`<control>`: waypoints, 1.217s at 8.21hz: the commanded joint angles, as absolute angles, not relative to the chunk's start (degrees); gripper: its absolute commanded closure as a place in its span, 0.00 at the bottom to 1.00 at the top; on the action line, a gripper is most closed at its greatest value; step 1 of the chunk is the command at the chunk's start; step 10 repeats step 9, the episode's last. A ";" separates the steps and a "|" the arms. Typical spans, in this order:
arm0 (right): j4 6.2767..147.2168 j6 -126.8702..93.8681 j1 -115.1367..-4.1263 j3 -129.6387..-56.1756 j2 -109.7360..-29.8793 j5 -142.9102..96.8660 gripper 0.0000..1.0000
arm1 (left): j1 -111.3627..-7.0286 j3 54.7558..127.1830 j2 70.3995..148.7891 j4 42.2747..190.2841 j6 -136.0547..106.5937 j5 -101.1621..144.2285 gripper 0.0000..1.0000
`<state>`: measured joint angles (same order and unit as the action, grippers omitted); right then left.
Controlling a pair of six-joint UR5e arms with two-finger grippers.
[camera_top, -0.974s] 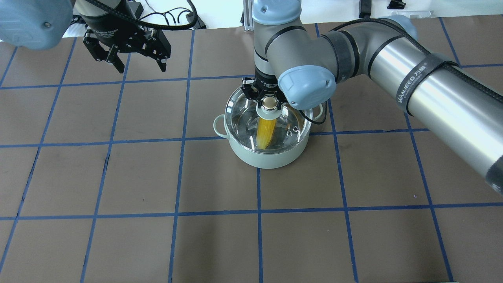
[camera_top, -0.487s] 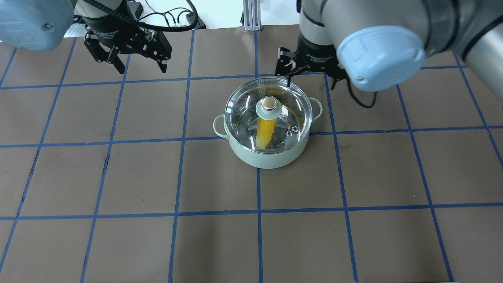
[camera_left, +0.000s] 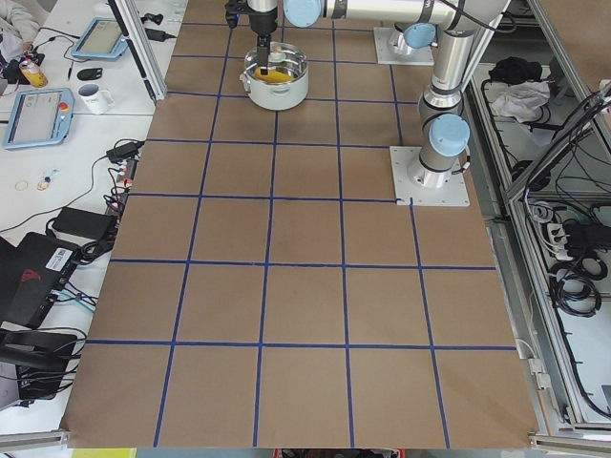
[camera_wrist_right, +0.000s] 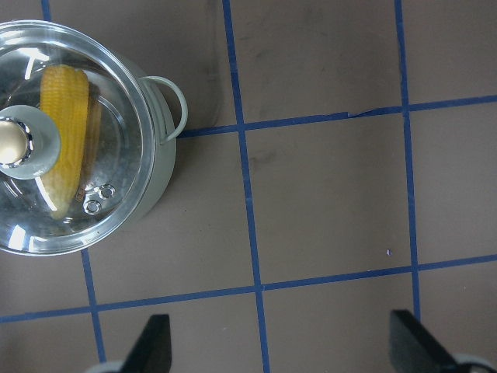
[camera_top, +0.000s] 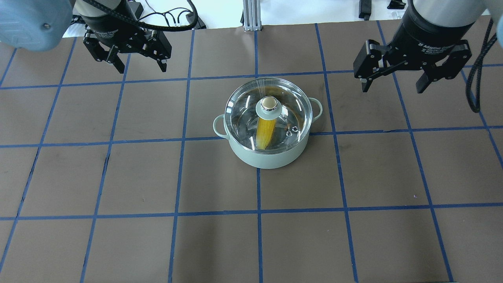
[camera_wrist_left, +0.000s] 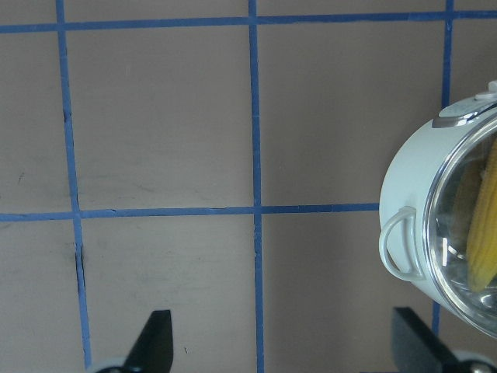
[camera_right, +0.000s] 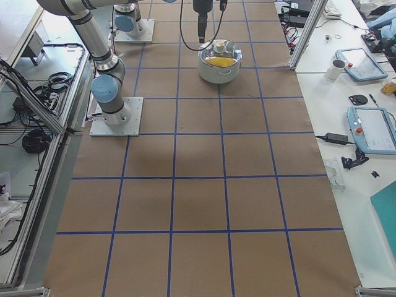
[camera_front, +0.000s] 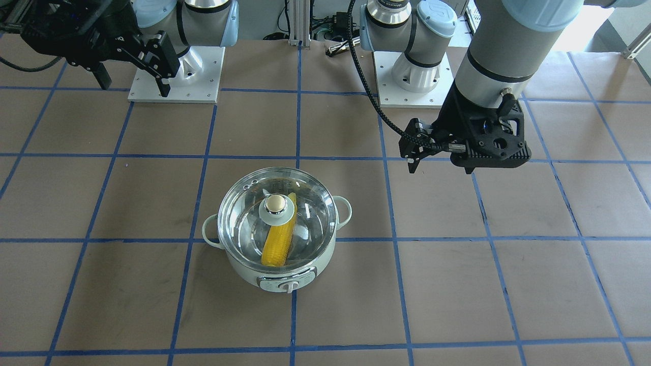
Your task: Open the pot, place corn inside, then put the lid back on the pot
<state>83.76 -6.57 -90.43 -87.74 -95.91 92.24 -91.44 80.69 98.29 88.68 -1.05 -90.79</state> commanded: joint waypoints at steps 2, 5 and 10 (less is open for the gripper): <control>82.79 -4.75 -89.82 -87.89 -96.24 92.02 0.00 | -91.58 80.77 96.95 88.86 -1.05 -90.70 0.00; 82.79 -4.66 -89.82 -87.89 -96.33 92.02 0.00 | -91.67 81.91 96.42 89.03 -1.05 -90.79 0.00; 82.53 -4.66 -89.91 -87.98 -96.33 92.02 0.00 | -91.67 82.70 96.06 88.95 -0.97 -90.79 0.00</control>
